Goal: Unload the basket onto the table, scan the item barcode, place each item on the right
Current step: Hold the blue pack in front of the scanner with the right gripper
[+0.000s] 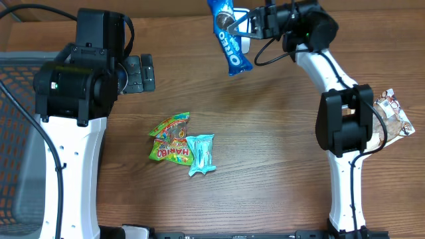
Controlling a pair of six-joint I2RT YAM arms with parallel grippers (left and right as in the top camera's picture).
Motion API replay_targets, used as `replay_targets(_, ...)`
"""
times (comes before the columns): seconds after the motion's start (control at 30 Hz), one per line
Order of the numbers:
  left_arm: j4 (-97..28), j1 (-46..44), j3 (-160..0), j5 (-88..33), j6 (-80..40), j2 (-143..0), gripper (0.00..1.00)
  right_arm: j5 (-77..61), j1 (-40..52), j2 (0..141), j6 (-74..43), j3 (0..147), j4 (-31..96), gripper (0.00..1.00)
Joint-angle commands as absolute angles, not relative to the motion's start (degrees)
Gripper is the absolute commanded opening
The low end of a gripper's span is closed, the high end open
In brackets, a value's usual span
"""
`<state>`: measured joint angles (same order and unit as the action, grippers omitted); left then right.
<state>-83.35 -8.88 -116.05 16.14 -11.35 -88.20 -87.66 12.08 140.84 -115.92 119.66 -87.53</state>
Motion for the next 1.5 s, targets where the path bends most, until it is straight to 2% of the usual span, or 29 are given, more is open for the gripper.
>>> replay_targets(0.0, -83.35, -8.69, -116.77, 16.88, -10.09, -88.4, 1.0, -89.91, 14.9, 140.31, -123.33, 120.05, -90.54, 0.04)
replay_targets(0.47, -83.35, -8.69, -116.77, 16.88, -10.09, -88.4, 1.0, -89.58, 16.64, 140.31, -121.12, 120.05, -77.36, 0.04)
replay_targets(0.73, -83.35, -8.69, -116.77, 16.91, -10.09, -88.4, 1.0, -82.48, 14.04, 140.31, -85.82, 120.05, -34.72, 0.04)
replay_targets(0.97, -83.35, -8.69, -116.77, 16.88, -10.09, -88.4, 1.0, -79.92, 13.8, 140.31, -67.18, 120.05, -15.07, 0.04)
replay_targets(1.1, -83.35, -8.69, -116.77, 16.91, -10.09, -88.4, 1.0, -77.19, 13.43, 140.03, -52.69, 120.05, 1.1, 0.04)
replay_targets(1.17, -83.35, -8.69, -116.77, 16.91, -10.09, -88.4, 1.0, -67.07, 13.13, 137.93, -33.41, 120.07, 24.67, 0.04)
replay_targets(1.23, -83.35, -8.69, -116.77, 16.91, -10.09, -88.4, 1.0, -57.93, 13.04, 134.93, -21.37, 120.07, 39.05, 0.04)
replay_targets(1.33, -83.35, -8.69, -116.77, 16.88, -10.09, -88.4, 1.0, -50.24, 13.04, 130.08, -13.41, 120.07, 48.99, 0.04)
replay_targets(1.47, -83.35, -8.69, -116.77, 16.91, -10.09, -88.4, 1.0, -47.35, 12.8, 121.84, -8.64, 120.07, 55.22, 0.04)
